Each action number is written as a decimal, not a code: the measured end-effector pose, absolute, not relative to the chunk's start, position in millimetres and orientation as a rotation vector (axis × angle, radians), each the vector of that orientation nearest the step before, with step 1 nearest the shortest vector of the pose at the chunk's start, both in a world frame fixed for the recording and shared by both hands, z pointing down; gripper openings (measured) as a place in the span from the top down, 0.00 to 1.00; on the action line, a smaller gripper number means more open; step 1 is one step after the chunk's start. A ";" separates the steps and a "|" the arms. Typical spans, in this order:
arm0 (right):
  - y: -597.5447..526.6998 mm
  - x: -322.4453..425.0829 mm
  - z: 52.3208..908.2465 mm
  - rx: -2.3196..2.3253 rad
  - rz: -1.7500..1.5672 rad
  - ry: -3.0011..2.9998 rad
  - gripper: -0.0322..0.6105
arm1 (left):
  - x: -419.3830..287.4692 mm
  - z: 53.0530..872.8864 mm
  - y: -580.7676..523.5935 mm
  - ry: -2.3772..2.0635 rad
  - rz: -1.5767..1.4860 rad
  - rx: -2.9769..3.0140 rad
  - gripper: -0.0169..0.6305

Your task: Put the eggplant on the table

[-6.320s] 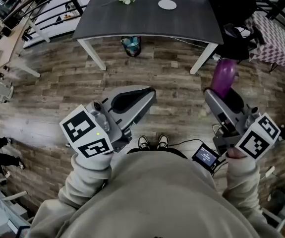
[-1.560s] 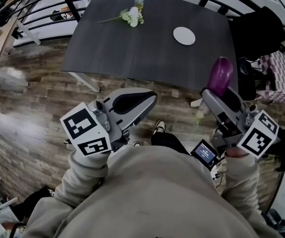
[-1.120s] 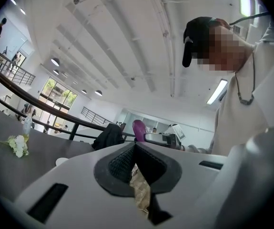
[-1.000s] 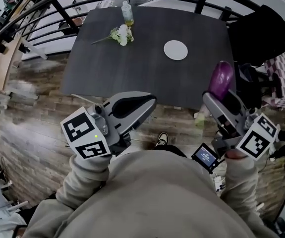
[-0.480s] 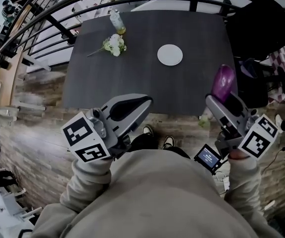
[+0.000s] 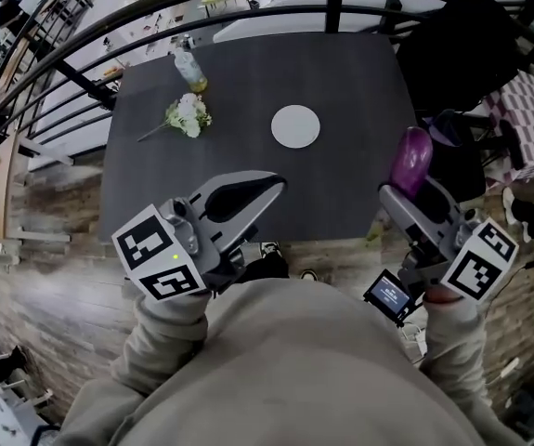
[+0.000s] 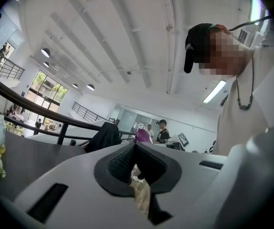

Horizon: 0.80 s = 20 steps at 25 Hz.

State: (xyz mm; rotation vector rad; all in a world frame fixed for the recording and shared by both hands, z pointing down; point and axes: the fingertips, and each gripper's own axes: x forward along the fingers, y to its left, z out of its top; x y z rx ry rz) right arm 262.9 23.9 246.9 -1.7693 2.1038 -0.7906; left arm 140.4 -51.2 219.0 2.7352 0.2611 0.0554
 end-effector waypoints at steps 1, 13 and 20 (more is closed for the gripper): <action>19.5 267.2 246.8 -1.781 -0.786 2.102 0.58 | 144.2 219.2 -57.7 0.267 0.049 2.736 0.97; -86.5 280.5 230.6 -1.881 -0.779 2.093 0.58 | 158.0 229.0 -144.0 0.413 0.118 2.719 0.97; -152.7 266.0 234.2 -1.933 -0.801 2.110 0.58 | 146.7 247.0 -194.5 0.467 0.154 2.720 0.97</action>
